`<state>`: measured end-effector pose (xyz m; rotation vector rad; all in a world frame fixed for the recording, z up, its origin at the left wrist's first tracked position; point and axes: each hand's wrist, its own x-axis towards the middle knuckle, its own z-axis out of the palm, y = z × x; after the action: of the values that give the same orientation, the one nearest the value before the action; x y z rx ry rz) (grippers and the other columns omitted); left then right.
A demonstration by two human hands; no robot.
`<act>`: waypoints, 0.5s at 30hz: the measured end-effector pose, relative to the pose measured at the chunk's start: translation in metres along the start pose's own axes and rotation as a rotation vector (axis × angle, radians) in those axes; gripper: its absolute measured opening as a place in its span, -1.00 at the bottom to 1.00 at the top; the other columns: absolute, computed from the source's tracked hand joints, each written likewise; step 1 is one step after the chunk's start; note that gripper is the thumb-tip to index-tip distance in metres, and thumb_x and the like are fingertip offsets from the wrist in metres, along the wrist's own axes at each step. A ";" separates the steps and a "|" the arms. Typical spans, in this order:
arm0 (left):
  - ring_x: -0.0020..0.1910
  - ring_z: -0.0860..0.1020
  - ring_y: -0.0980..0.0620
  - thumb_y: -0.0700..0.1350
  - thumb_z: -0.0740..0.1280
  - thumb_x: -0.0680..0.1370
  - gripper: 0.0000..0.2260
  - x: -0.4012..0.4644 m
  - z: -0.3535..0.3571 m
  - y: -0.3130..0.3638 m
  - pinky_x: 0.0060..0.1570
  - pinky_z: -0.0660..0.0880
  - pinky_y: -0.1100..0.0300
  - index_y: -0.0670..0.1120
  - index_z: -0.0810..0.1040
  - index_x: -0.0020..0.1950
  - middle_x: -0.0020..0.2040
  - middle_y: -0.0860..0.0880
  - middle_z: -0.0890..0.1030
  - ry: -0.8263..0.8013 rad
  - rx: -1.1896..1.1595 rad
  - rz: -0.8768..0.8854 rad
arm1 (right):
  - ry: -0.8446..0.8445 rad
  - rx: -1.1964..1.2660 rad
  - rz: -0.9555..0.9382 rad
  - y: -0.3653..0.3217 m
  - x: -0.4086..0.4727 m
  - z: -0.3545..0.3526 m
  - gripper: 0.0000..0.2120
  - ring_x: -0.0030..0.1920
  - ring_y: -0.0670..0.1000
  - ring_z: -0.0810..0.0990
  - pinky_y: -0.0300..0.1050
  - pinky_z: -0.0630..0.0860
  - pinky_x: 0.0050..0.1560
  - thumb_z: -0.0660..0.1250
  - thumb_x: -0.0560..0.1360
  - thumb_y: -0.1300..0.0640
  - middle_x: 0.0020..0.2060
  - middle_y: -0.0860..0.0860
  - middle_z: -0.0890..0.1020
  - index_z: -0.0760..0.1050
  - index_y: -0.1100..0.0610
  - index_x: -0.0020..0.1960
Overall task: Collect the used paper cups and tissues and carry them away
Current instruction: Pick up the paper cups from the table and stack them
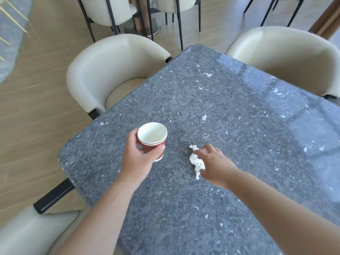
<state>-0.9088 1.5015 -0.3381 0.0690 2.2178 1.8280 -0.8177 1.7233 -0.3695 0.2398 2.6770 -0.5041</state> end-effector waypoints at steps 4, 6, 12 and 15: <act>0.12 0.63 0.23 0.14 0.57 0.17 -0.36 -0.006 0.007 0.000 0.03 0.58 0.28 0.32 0.44 0.20 0.16 0.21 0.63 -0.031 0.010 -0.021 | -0.002 -0.001 -0.002 0.007 -0.002 0.020 -0.67 0.20 0.11 0.40 -0.03 0.46 0.13 0.20 0.53 0.27 0.16 0.03 0.41 0.41 0.06 0.27; 0.19 0.61 0.16 0.17 0.57 0.19 -0.39 -0.011 0.008 0.000 0.13 0.57 0.18 0.40 0.43 0.17 0.21 0.19 0.60 -0.049 0.045 -0.022 | 0.014 0.008 -0.009 0.008 -0.003 0.025 -0.74 0.14 0.10 0.45 -0.03 0.48 0.06 0.19 0.54 0.28 0.09 0.03 0.45 0.47 0.09 0.18; 0.18 0.63 0.14 0.15 0.58 0.18 -0.41 -0.024 0.001 0.002 0.13 0.59 0.16 0.50 0.45 0.12 0.19 0.20 0.63 -0.060 0.038 -0.017 | 0.095 0.109 0.013 -0.008 -0.020 0.016 -0.77 -0.01 0.06 0.55 0.02 0.56 -0.06 0.15 0.57 0.26 0.00 -0.06 0.50 0.53 0.08 0.10; 0.18 0.64 0.16 0.14 0.59 0.18 -0.34 -0.032 -0.008 0.005 0.10 0.59 0.22 0.36 0.45 0.24 0.20 0.19 0.64 -0.073 0.028 -0.010 | 0.335 0.156 -0.034 -0.031 -0.033 -0.011 -0.80 -0.11 0.04 0.53 -0.01 0.56 -0.17 0.13 0.60 0.19 -0.04 -0.04 0.52 0.50 0.09 0.11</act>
<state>-0.8802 1.4885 -0.3258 0.1276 2.1908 1.7606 -0.7991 1.6962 -0.3368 0.3513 2.9711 -0.7422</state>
